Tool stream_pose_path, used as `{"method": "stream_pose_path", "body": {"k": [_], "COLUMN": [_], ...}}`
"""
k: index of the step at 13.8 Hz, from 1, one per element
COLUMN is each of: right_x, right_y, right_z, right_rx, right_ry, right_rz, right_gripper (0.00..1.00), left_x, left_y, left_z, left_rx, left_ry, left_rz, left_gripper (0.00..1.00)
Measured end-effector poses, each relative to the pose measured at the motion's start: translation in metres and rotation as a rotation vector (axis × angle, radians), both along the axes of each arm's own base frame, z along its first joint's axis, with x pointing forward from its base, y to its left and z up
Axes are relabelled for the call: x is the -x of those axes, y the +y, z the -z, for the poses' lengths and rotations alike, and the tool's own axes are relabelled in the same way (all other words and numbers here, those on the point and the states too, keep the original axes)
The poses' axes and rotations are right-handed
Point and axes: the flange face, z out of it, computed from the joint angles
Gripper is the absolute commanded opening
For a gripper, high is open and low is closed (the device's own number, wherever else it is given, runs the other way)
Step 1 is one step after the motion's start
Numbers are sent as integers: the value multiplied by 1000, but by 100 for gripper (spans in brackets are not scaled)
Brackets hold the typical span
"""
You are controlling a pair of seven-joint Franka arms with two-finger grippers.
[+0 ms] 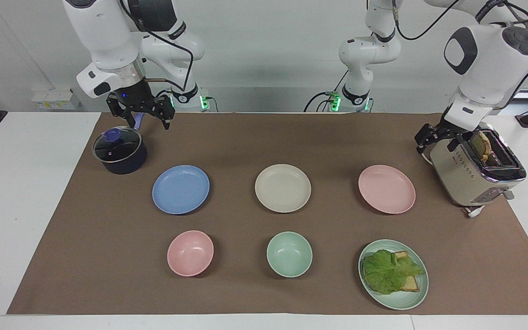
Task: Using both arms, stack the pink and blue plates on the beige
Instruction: 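Grasp the rim of the large pink bowl with the left gripper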
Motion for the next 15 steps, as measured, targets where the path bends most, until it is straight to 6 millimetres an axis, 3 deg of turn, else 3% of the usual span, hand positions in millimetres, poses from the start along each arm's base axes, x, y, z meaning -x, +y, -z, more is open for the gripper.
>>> {"method": "stream_pose_path", "body": {"k": [3,6,11,12,13,14,15], "right_x": [0,0,0,0,0,0,0], "right_y": [0,0,0,0,0,0,0], "right_z": [0,0,0,0,0,0,0], "right_rx": [0,0,0,0,0,0,0], "right_ry": [0,0,0,0,0,0,0], "right_rz": [0,0,0,0,0,0,0], "right_gripper": [100,100,100,100,100,100,100], "left_x": [-3,-7,-2,2,5,6,6], "left_y": [2,15,24,26,27,29,30], "left_z": [64,128,195,204,208,210,210], "left_rx": [3,8,14,15,15,16,16], "left_ry": [19,61,84,95,104,108,108], "left_rz": [-2,-26,-41,-44,-47,-50,-52], "left_gripper": [100,100,100,87,50,28,16]}}
